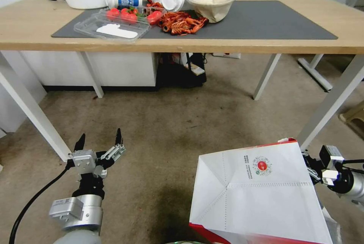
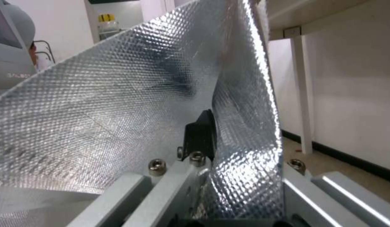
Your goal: Pick up the food delivery bag from the floor and place it on the table.
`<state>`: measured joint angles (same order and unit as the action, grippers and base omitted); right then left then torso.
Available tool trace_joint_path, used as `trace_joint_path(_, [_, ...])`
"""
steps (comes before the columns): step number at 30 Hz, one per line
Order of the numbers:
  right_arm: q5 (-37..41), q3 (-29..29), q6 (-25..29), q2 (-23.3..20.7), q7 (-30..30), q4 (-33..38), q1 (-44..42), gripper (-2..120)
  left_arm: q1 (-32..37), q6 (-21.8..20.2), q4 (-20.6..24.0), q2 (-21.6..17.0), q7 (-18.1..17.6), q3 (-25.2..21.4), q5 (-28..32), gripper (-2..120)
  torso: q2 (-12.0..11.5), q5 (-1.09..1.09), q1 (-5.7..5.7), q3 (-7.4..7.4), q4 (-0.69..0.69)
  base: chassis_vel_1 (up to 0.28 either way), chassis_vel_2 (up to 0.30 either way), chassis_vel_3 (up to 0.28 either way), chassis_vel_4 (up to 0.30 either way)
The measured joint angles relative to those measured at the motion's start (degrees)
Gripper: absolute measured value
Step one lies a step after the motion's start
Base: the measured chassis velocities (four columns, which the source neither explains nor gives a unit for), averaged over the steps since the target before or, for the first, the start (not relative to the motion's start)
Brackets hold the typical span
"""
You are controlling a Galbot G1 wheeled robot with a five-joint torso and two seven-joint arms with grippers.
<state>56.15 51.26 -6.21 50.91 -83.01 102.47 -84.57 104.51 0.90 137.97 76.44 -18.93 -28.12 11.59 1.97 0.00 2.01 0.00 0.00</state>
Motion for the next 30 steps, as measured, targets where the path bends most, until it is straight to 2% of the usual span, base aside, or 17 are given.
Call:
trace_joint_path(8, [-0.6, 0.0, -0.2, 0.8, -0.4, 0.2, 0.1, 0, -0.1, 1.1, -0.4, -0.6, 0.4, -0.7, 1.9, 100, 0.4, -0.01, 0.00, 0.30, 0.00, 0.000, 0.000, 0.000, 0.000])
trace_joint_path(14, [-1.0, 0.0, -0.3, 1.6, -0.5, 0.2, 0.0, 0, -0.3, 1.1, -0.7, -0.8, 0.3, -0.8, 1.9, 100, 2.3, -0.01, 0.02, 2.13, 0.00, 0.000, 0.000, 0.000, 0.000])
trace_joint_path(30, [-1.3, 0.3, -0.4, 1.7, -0.5, 0.4, -0.1, 0, -0.4, 0.8, -0.7, -1.0, 0.0, -1.1, 1.9, 100, 5.5, 0.00, 0.44, 5.00, 0.00, 0.000, 0.000, 0.000, 0.000])
